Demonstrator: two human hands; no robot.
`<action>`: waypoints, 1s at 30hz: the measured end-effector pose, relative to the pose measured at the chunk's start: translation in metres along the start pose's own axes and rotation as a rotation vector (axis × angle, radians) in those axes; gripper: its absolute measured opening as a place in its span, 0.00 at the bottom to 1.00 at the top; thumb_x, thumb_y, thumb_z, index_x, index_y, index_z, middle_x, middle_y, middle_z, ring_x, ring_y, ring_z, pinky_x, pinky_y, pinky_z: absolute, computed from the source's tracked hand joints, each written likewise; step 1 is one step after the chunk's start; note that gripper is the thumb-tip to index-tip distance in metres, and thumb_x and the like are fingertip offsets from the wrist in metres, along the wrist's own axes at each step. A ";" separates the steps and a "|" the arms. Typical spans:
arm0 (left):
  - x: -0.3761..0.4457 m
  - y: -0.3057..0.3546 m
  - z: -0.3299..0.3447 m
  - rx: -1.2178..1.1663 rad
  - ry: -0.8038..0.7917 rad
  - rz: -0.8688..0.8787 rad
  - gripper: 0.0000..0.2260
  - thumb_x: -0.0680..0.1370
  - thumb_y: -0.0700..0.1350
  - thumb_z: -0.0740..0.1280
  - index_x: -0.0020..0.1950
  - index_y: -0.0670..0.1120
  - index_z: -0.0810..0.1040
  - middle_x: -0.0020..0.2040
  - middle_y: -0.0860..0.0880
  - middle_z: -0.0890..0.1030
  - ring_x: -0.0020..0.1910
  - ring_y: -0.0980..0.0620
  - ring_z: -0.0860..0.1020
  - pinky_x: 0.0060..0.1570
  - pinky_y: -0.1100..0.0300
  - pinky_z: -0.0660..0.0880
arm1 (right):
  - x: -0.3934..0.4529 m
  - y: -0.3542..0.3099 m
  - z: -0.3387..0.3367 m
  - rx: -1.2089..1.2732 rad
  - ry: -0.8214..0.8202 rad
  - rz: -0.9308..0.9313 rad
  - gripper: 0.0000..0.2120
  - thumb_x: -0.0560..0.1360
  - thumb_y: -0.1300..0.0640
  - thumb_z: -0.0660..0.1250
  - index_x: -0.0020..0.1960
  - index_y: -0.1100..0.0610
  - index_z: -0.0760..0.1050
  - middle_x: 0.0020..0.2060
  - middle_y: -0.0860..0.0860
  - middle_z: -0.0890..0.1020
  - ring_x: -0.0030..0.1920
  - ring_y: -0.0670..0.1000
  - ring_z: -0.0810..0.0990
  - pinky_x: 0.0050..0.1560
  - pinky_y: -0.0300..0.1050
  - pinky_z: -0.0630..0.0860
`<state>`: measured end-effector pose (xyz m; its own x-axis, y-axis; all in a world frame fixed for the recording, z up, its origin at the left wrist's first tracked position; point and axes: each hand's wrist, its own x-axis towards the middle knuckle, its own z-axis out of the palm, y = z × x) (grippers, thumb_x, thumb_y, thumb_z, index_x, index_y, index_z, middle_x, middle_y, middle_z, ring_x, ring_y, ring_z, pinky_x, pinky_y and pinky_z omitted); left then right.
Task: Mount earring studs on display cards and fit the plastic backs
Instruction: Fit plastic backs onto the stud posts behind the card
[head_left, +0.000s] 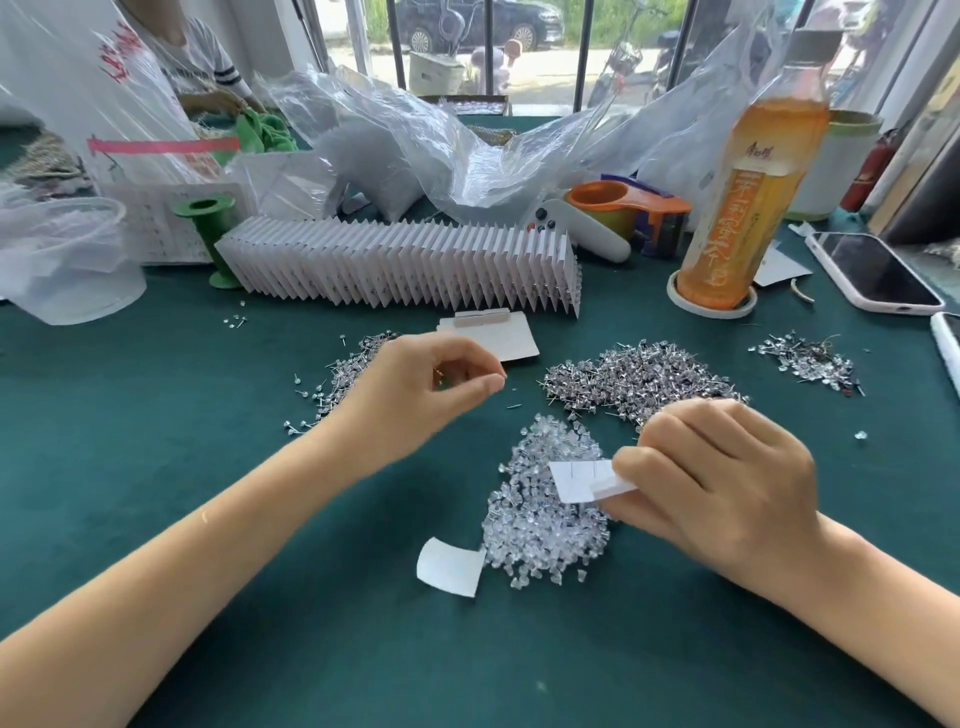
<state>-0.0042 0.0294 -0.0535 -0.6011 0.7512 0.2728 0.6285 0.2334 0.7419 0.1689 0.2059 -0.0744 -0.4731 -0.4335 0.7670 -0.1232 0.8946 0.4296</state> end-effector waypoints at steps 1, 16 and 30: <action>-0.001 -0.002 0.001 0.082 -0.020 0.036 0.02 0.73 0.43 0.72 0.43 0.50 0.82 0.38 0.53 0.82 0.36 0.61 0.75 0.40 0.71 0.68 | 0.000 0.000 0.000 0.008 -0.003 0.012 0.20 0.79 0.51 0.62 0.30 0.57 0.76 0.27 0.51 0.76 0.28 0.53 0.77 0.35 0.43 0.69; 0.003 0.001 0.013 0.184 -0.225 0.121 0.01 0.73 0.44 0.73 0.44 0.48 0.84 0.41 0.56 0.81 0.38 0.57 0.77 0.42 0.66 0.74 | 0.000 0.001 0.004 0.012 -0.002 0.022 0.22 0.80 0.50 0.61 0.29 0.57 0.76 0.27 0.51 0.75 0.28 0.53 0.77 0.35 0.42 0.67; -0.024 0.039 0.030 -0.449 -0.348 -0.156 0.05 0.74 0.39 0.71 0.40 0.48 0.82 0.38 0.51 0.83 0.39 0.56 0.78 0.44 0.65 0.75 | 0.000 0.001 0.003 -0.030 -0.013 -0.082 0.18 0.76 0.53 0.64 0.28 0.55 0.76 0.26 0.50 0.74 0.28 0.53 0.77 0.30 0.44 0.70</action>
<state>0.0494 0.0389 -0.0497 -0.4246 0.9051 -0.0214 0.2290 0.1302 0.9647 0.1662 0.2073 -0.0750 -0.4740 -0.5035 0.7223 -0.1357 0.8523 0.5051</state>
